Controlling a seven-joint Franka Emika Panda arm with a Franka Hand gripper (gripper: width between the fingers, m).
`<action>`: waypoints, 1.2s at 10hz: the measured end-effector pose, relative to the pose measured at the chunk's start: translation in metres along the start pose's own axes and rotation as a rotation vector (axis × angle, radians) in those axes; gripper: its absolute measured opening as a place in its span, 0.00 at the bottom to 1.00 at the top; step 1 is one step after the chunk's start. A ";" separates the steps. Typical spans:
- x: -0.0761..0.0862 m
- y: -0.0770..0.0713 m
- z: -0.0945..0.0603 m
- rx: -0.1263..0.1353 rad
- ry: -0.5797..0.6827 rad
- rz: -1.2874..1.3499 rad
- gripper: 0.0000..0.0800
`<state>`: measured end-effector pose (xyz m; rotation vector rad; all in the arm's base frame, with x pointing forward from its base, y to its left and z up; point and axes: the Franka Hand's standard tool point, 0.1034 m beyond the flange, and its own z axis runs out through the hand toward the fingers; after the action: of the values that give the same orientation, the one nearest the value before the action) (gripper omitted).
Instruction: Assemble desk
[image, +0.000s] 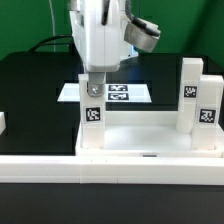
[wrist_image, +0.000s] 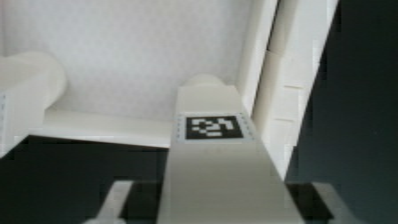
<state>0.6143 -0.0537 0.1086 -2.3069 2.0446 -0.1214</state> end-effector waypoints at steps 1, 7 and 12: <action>0.000 0.000 0.000 -0.001 0.000 -0.023 0.48; 0.000 0.001 0.001 -0.004 0.001 -0.414 0.81; 0.000 -0.002 0.000 -0.022 0.034 -0.915 0.81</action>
Offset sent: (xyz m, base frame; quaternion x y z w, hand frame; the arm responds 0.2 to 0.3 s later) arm 0.0000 -0.0019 0.0029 -0.0026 0.0000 -0.1928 0.9812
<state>0.6160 -0.0533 0.1085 -3.0456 0.8388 -0.1672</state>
